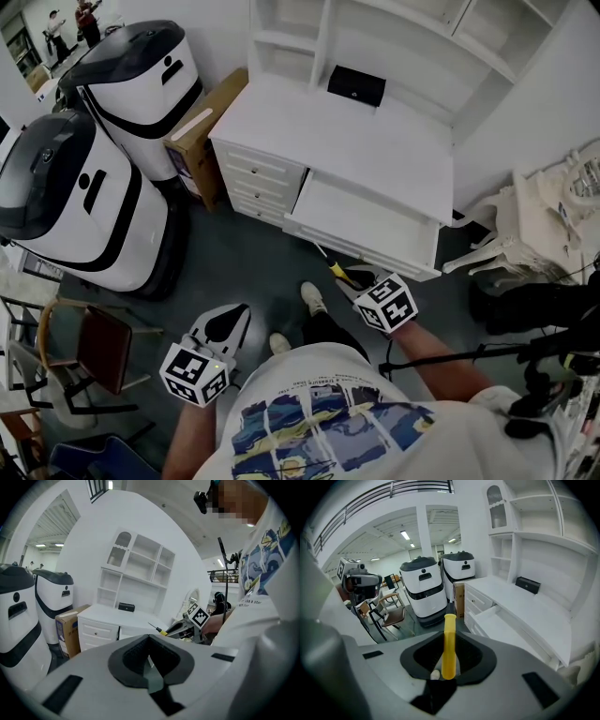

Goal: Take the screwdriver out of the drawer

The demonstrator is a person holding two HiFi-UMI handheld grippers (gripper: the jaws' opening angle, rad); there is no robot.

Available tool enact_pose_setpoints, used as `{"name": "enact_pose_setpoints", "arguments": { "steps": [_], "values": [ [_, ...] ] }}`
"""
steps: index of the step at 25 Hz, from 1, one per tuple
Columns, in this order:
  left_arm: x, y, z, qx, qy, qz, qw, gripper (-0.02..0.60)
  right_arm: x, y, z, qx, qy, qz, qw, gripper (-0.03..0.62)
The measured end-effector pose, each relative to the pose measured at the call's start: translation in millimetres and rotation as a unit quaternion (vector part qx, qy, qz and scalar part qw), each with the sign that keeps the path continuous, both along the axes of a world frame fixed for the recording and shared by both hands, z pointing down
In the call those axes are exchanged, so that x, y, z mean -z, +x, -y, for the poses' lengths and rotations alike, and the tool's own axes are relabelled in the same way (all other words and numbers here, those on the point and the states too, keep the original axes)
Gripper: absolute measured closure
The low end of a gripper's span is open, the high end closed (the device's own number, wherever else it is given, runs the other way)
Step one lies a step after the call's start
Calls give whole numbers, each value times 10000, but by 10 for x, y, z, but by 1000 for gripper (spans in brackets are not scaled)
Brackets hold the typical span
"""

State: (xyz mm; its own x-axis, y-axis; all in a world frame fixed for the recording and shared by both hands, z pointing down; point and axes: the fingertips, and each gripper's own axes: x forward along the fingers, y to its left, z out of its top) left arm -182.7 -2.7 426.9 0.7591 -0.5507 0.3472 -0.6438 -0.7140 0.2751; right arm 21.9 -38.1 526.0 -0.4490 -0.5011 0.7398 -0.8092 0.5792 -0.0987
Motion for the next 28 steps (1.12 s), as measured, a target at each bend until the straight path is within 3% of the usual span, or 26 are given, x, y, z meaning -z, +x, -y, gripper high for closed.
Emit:
{"name": "enact_pose_setpoints", "arguments": {
  "steps": [28],
  "values": [
    [-75, 82, -21, -270, -101, 70, 9996, 568, 66, -82, -53, -17, 107, 78, 9999, 498]
  ]
}}
